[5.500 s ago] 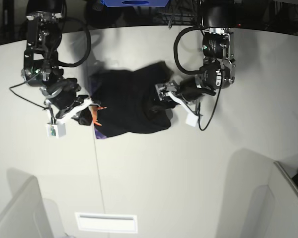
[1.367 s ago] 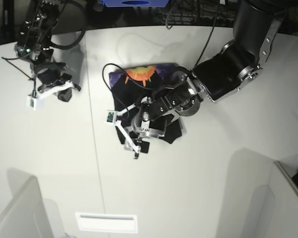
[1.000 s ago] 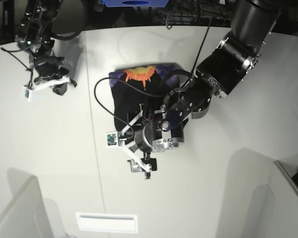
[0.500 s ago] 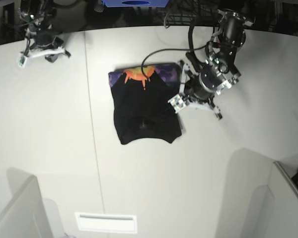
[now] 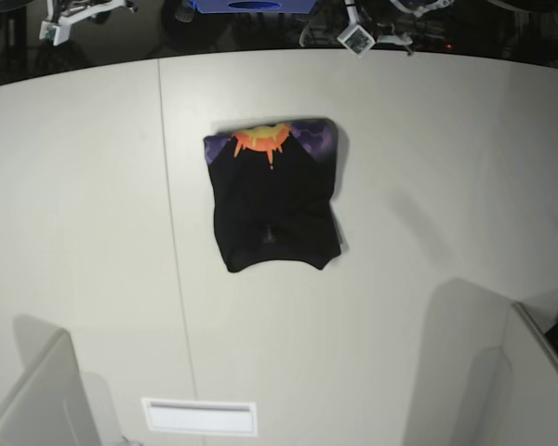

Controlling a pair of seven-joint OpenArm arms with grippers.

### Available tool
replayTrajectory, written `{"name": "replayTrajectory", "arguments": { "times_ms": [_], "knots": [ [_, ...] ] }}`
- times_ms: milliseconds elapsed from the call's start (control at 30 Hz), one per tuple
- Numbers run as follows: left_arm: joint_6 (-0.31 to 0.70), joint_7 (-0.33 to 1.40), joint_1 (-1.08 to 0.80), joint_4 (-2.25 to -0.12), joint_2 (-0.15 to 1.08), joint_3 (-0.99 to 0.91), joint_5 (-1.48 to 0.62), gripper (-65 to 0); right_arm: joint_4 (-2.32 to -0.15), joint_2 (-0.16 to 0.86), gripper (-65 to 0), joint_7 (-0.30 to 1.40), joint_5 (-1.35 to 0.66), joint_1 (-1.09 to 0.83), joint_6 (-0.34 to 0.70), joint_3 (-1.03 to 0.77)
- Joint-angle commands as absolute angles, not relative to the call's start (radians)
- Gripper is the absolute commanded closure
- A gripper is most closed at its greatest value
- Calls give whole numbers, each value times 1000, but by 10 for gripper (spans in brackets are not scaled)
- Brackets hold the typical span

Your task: Fold the T-shirt properly

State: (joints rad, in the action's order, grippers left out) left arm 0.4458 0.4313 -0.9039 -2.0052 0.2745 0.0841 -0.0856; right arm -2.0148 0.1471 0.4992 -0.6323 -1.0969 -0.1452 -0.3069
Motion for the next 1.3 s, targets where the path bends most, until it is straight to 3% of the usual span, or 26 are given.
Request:
{"name": "replayTrajectory", "arguments": {
  "times_ms": [0,167,367,467,667,833,1033,1267],
  "knots": [
    [427,366,-946,-2023,289,82,-104,0,-2026,156,0,499,-631,-1124,-133,-314],
    [329,308,-1066,-2000,303,84,-105,0,-1916,159,0,619,-628,-1078,-35,-312],
    [260,308,-1064,-1859,300,171,-105,0,-1635,171,0,630,-441,-924,-25,-208],
    [183,308,-1009,-1727,282,243,-105,0,-1523,171,0,628,-366,-860,1,-131],
    [13,300,-860,-1374,177,328,-105,0,-1297,200,0,628,-302,-740,196,-44],
    [-4,193,-728,-1035,71,320,-105,0,-992,203,0,625,-203,-576,243,154],
    [-4,-70,-561,-579,28,318,-107,0,-636,170,0,406,-203,-456,240,381],
    [-4,-278,-383,-189,19,318,-107,0,-400,79,0,156,-203,-400,246,481]
  ]
}}
